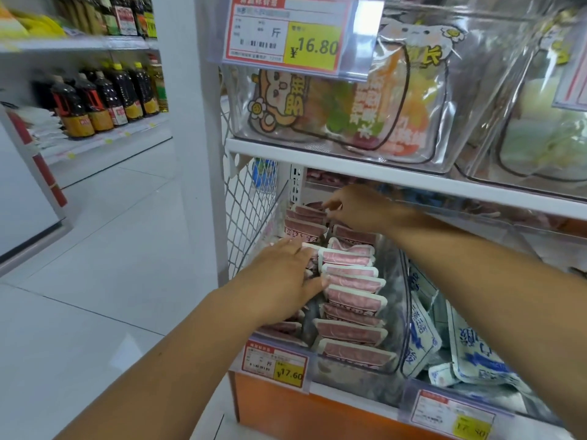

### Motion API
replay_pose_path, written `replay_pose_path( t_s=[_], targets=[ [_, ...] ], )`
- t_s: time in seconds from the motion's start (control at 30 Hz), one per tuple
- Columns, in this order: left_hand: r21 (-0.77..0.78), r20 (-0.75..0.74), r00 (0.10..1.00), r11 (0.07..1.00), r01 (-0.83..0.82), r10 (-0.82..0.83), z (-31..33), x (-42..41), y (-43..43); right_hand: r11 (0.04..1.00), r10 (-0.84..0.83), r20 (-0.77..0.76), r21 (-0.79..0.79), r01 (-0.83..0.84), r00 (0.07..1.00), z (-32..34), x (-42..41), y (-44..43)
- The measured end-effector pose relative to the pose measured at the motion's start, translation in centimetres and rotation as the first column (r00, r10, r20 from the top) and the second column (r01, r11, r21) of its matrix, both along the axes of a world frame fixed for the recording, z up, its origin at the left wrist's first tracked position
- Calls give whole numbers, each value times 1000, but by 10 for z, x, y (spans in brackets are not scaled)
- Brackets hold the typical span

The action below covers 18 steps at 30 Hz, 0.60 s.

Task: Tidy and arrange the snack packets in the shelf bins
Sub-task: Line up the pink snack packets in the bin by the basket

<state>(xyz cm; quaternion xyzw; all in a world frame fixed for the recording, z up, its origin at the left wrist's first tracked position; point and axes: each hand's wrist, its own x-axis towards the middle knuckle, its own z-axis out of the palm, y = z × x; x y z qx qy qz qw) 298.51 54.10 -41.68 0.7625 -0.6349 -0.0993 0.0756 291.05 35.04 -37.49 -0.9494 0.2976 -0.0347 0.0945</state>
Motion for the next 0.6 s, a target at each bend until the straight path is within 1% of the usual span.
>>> replay_pose_path(
  t_s=[0.07,0.13,0.17,0.27,0.33,0.37,0.5,0.6],
  targets=[
    [-20,27,1000,1000,11,-10,-4,2,2,1000,-23,27,-1,23,999,-14,13,-2],
    [-26,50,999,1000,17,-15,-8,2,1,999,-39,101,-6,40,994,-21,19,-2],
    [-23,53,999,1000,16,-15,-9,1,0,999,-35,136,6,35,990,-21,20,-1],
    [-15,41,999,1000,11,-10,-9,1,1,999,0,167,53,-9,986,-15,16,0],
    [-17,36,999,1000,8,-7,-8,2,1,999,-9,226,52,-3,974,-12,13,-3],
    [-18,37,999,1000,7,-6,-8,1,1,999,-12,232,35,4,973,-12,14,-4],
    [2,34,999,1000,4,-4,-7,0,3,1000,-22,141,-4,23,990,-18,24,-9],
    [5,30,1000,1000,2,-2,-7,0,4,994,-106,141,-14,109,984,-27,30,-16]
  ],
)
